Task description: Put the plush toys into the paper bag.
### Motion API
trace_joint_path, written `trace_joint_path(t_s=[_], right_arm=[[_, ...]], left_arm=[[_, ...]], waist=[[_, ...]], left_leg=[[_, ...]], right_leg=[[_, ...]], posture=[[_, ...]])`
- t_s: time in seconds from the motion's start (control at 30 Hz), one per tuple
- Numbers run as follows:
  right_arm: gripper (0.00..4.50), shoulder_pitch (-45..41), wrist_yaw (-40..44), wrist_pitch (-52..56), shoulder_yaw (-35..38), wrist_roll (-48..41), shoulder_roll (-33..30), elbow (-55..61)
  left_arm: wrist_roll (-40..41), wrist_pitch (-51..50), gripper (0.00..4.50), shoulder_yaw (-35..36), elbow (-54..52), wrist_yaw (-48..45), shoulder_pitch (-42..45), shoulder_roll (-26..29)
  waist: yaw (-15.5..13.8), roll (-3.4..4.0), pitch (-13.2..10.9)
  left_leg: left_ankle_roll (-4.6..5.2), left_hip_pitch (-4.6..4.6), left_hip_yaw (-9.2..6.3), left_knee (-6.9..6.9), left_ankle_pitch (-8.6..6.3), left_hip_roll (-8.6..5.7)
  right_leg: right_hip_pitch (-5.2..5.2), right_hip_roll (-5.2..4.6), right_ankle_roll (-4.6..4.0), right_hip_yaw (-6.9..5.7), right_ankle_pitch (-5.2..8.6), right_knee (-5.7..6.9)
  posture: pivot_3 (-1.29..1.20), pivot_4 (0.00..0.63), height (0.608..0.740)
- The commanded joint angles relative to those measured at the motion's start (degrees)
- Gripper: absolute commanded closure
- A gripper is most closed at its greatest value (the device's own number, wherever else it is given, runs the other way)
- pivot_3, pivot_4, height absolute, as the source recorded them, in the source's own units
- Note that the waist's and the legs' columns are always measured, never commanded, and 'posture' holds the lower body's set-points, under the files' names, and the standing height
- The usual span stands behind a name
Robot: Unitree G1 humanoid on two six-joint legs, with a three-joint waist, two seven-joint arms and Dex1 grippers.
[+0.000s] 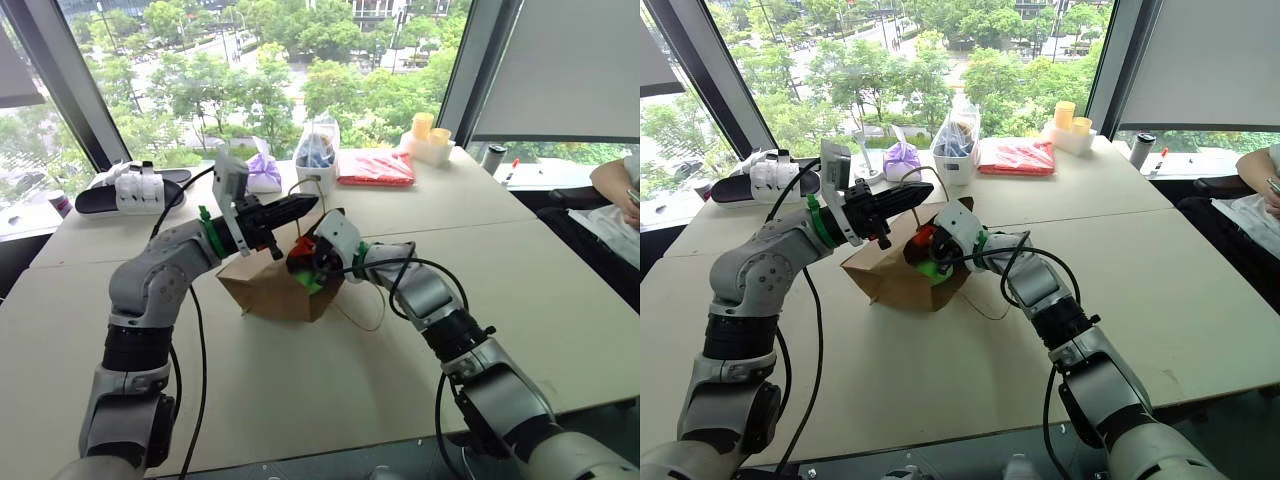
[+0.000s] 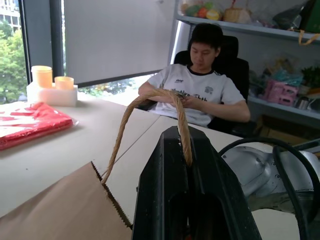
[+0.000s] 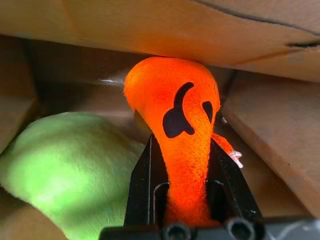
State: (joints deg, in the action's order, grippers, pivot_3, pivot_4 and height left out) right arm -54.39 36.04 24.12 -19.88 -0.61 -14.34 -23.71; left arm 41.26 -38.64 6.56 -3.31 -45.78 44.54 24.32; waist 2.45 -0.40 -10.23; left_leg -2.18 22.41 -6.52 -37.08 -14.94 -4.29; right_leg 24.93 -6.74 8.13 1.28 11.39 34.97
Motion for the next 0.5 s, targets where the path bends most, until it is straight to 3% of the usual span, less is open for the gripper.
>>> trace_joint_path(t_s=[0.03, 0.17, 0.5], right_arm=[[2.2, -2.05, 0.3, -2.33, 1.59, 0.54, 1.05, -0.48], [0.04, -1.22, 1.69, -0.85, 1.3, 1.17, 0.47, 2.3], [0.04, 6.84, 5.53, 15.66, 11.36, -3.6, -13.35, 29.61]], left_arm=[[1.51, -0.01, 4.5, 1.73, -2.71, 0.61, 0.13, 0.31], [1.88, 0.18, 4.5, 2.15, -2.27, 1.2, 0.28, 0.44], [1.49, 0.82, 4.5, 3.97, 0.96, 0.62, 0.82, 2.36]], waist=[[-0.04, 0.0, 0.0], [0.11, 0.0, 0.0], [-0.58, 0.0, 0.0]], left_leg=[[0.0, 0.0, 0.0, 0.0, 0.0, 0.0], [0.0, 0.0, 0.0, 0.01, 0.0, 0.0], [0.02, 0.06, 0.02, -0.05, -0.01, -0.04]], right_leg=[[0.0, 0.0, 0.0, 0.0, 0.0, 0.0], [0.03, 0.0, 0.0, 0.0, 0.0, 0.01], [0.05, -0.02, 0.0, 0.0, 0.0, 0.02]], posture=[[0.0, 0.15, 0.74], [0.0, 0.15, 0.74], [0.0, 0.15, 0.74]])
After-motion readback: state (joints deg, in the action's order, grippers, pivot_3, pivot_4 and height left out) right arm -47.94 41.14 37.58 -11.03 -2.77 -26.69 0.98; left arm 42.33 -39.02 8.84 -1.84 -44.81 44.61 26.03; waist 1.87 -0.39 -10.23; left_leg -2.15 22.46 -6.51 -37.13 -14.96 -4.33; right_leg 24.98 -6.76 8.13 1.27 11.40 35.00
